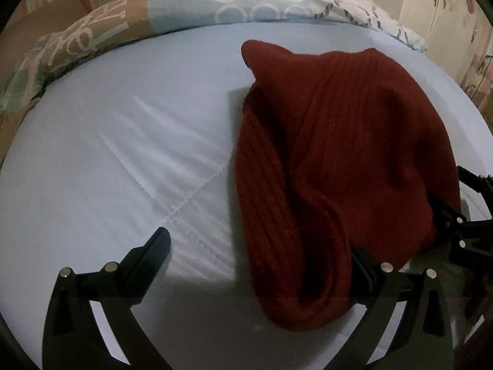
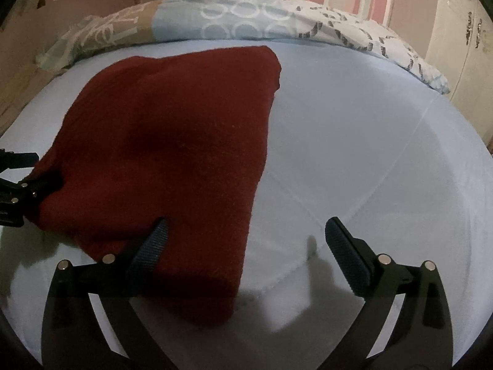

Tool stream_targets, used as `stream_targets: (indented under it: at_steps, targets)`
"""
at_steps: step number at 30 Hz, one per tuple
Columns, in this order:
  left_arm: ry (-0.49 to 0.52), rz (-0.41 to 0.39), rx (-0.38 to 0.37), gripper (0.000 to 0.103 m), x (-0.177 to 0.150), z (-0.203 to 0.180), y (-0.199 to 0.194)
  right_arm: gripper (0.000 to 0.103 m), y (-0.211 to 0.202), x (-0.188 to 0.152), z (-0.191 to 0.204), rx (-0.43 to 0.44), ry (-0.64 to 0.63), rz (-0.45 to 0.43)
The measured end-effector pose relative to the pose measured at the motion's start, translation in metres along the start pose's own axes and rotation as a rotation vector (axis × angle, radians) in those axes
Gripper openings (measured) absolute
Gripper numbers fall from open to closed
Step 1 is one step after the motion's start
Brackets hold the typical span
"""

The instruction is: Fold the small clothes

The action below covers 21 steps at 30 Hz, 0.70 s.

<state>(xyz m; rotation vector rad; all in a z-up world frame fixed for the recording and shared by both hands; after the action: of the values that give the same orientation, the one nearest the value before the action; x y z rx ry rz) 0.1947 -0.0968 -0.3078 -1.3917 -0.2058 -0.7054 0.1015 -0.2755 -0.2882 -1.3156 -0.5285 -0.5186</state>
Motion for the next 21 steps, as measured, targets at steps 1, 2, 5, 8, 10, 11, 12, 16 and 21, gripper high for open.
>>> stream_targets:
  at_steps: [1, 2, 5, 8, 10, 11, 12, 16, 21]
  targets:
    - [-0.002, -0.009, 0.005, 0.102, -0.004, 0.005, -0.004, 0.099, -0.002, 0.0, 0.0, 0.006, 0.001, -0.011]
    - [-0.007, -0.015, 0.018, 0.102, -0.004, 0.005, -0.008, 0.1, -0.006, -0.001, 0.002, 0.013, 0.001, -0.019]
    - [-0.016, -0.017, 0.041, 0.101, -0.006, 0.007, -0.022, 0.1, -0.022, 0.003, 0.009, 0.026, 0.008, -0.044]
    - [-0.02, -0.02, 0.063, 0.101, -0.009, 0.012, -0.045, 0.1, -0.052, 0.009, 0.018, 0.032, 0.043, -0.092]
    - [-0.03, -0.029, 0.068, 0.101, -0.013, 0.016, -0.061, 0.1, -0.078, 0.011, 0.028, 0.029, 0.073, -0.123]
    - [-0.038, -0.044, 0.078, 0.101, -0.015, 0.021, -0.077, 0.1, -0.09, 0.012, 0.032, 0.007, 0.074, -0.134]
    - [-0.043, -0.056, 0.087, 0.101, -0.016, 0.023, -0.088, 0.1, -0.098, 0.013, 0.036, -0.008, 0.072, -0.143]
    - [-0.087, -0.11, 0.089, 0.101, -0.024, 0.035, -0.133, 0.1, -0.146, 0.017, 0.061, -0.054, 0.051, -0.192]
    - [-0.123, -0.148, 0.077, 0.101, -0.038, 0.043, -0.176, 0.1, -0.187, 0.019, 0.088, -0.085, 0.081, -0.25]
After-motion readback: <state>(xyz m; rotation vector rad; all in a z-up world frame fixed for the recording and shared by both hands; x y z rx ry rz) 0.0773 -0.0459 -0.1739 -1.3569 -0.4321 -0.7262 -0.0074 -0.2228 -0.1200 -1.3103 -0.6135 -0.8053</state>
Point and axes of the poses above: each gripper's, at about its wrist camera, not at the fingertips, and y roughly the way its jaws point, z to its left, x to its top, the point moved 8 cm from there along y, roughly the way its jaws point, and after that the axes turned 14 degrees about x, right-handed, at the moved point
